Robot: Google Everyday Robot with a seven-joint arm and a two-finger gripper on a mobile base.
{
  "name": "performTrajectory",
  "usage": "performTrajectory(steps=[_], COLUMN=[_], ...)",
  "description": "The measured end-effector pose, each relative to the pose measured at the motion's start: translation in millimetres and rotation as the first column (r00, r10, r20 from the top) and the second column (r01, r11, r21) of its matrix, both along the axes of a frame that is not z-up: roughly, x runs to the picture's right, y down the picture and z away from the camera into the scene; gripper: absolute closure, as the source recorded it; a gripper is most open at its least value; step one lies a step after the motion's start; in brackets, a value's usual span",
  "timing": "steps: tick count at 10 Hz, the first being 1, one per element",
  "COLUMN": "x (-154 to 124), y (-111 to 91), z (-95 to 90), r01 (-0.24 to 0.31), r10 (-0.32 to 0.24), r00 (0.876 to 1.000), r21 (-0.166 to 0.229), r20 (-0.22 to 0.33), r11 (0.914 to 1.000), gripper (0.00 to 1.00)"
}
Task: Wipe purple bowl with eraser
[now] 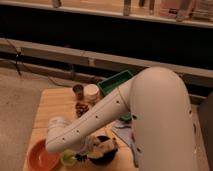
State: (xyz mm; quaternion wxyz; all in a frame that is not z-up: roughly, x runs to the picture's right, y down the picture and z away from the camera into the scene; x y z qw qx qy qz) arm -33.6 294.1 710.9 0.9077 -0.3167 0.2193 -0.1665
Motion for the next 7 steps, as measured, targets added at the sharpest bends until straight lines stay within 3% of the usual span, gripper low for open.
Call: performTrajectory(steps=[2,5,7], x=[-1,-12,-26], y=[-1,-8,-16], z=[7.8,16.6,18.3], r01=[-0.008,0.003,0.036], r10=[0.008,-0.006,-0.052], r00=[0.999,0.990,0.961], r21=[-0.007,0.016,0.063], r20=[0.037,0.143,0.271], r11=[0.9999,0.9999,0.9973], gripper=[1.00,1.00,1.00])
